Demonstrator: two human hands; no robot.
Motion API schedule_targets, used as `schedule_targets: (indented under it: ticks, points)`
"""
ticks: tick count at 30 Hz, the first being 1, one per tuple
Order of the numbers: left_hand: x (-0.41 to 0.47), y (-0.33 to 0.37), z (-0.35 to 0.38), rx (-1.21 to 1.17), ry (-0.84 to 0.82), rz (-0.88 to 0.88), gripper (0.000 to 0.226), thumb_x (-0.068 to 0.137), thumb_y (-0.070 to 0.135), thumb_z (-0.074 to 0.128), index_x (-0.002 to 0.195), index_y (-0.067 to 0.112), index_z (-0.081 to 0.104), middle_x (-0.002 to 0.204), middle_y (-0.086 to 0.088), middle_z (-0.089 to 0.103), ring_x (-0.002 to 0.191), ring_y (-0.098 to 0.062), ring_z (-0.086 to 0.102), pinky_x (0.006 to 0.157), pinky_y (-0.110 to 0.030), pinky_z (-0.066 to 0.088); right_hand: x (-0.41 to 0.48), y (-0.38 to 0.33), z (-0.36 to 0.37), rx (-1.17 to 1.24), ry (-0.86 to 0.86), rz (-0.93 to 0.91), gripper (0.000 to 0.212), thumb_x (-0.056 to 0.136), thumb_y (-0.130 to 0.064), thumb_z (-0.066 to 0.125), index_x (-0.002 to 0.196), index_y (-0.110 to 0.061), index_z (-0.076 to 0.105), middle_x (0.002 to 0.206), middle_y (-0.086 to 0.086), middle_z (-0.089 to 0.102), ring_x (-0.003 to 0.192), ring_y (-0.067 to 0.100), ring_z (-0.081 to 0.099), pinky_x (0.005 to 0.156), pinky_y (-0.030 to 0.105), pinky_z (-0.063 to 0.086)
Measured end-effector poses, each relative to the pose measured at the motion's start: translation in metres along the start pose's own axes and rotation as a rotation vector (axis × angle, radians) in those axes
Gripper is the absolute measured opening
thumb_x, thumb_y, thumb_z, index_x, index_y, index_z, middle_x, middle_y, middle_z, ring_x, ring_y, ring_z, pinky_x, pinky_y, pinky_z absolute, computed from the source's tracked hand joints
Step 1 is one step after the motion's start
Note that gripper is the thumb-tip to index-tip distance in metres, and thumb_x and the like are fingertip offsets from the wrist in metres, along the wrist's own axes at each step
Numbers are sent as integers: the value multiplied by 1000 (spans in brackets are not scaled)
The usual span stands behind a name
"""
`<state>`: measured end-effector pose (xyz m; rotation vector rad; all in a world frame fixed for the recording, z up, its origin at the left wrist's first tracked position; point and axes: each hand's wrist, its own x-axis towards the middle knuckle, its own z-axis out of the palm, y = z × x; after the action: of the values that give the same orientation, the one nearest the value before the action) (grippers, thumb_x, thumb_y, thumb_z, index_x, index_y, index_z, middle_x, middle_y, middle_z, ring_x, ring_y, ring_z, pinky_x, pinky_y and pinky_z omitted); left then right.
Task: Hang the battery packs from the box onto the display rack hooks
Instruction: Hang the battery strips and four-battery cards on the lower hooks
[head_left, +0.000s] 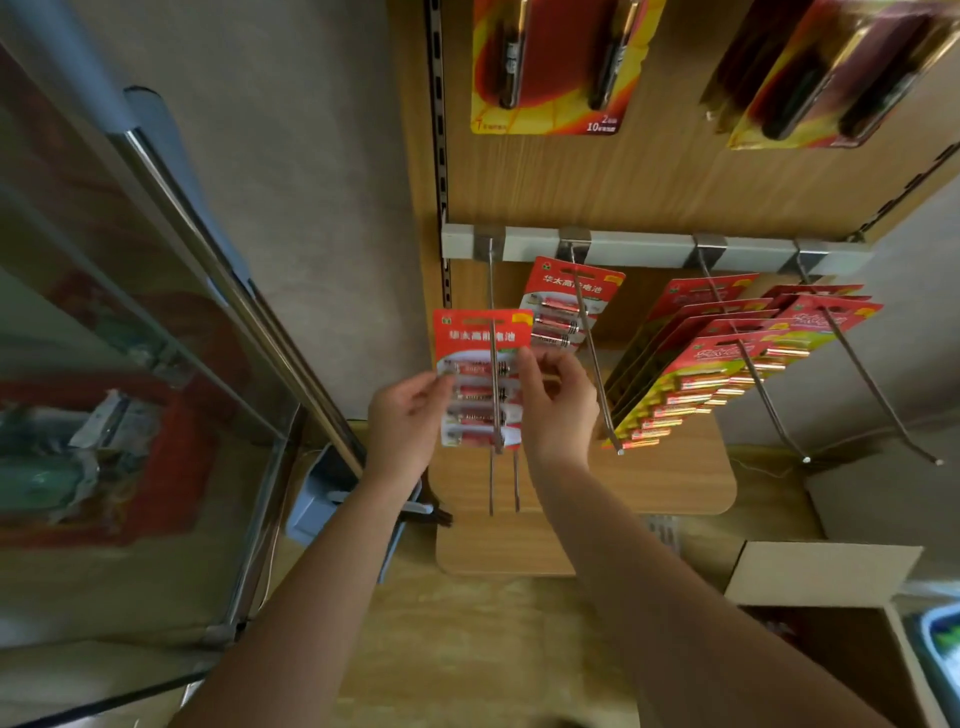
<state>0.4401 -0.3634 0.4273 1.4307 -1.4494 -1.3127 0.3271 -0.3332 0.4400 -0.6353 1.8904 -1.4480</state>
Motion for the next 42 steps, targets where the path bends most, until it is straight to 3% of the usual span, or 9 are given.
schedule_targets:
  ticks: [3,8,12,16,22,29,33,37,42]
  points:
    - [29,7,9,136,100,39,28,91,22,54,110,5,66,95,-7,70,77,-13,63,69,-19,51,22,-13,15,60,45,22,19,90,-27,56,101,-12,61,92,-3,63,76,4,57,60,9,43]
    - [58,11,18,193,141,12,31,92,20,52,115,2,63,109,-14,68,97,-24,64,85,-29,49,41,-17,30,75,98,34,11,90,-25,57,97,-16,56,93,-5,62,91,13,63,84,29,54]
    - [59,2,19,231,140,8,30,96,20,46,113,4,64,110,-11,68,92,-15,62,70,-11,45,33,-8,28,14,79,24,26,92,-14,54,117,-20,51,108,-8,56,98,8,56,87,23,47]
    - [39,-19,21,260,131,-94,42,95,18,46,136,8,41,139,-9,47,125,-22,48,97,-27,41,11,24,12,-167,-94,32,32,91,-10,50,122,-17,51,118,-2,58,92,8,54,85,25,48]
    - [-30,-71,36,636,-42,30,15,93,19,51,102,14,62,96,-2,68,76,-12,60,64,-22,48,-20,90,-46,-517,-283,51,30,90,-6,51,118,-13,58,119,3,63,102,16,60,80,18,40]
    - [-95,-84,92,829,-210,133,18,91,17,50,107,16,59,112,2,59,98,-18,61,81,-32,50,-33,136,-142,-697,-275,154,34,87,-8,48,117,-20,59,120,0,61,106,22,58,88,33,48]
    - [-130,-82,147,875,-288,159,15,92,19,49,100,20,61,102,5,65,90,-14,62,67,-23,43,-32,159,-211,-714,-313,193,35,87,-8,48,116,-22,61,119,-2,62,106,20,59,89,31,49]
    - [-170,-89,226,892,-323,117,16,93,23,48,99,22,62,99,5,67,88,-15,63,71,-28,51,-19,191,-305,-785,-467,256,29,90,-14,45,107,-23,66,116,4,66,104,24,61,92,32,49]
    - [-241,-101,337,835,-363,32,18,94,22,46,103,23,62,92,5,69,76,-12,62,61,-24,45,-5,227,-446,-882,-511,291,30,90,-12,42,105,-24,66,112,3,68,99,23,64,82,29,50]
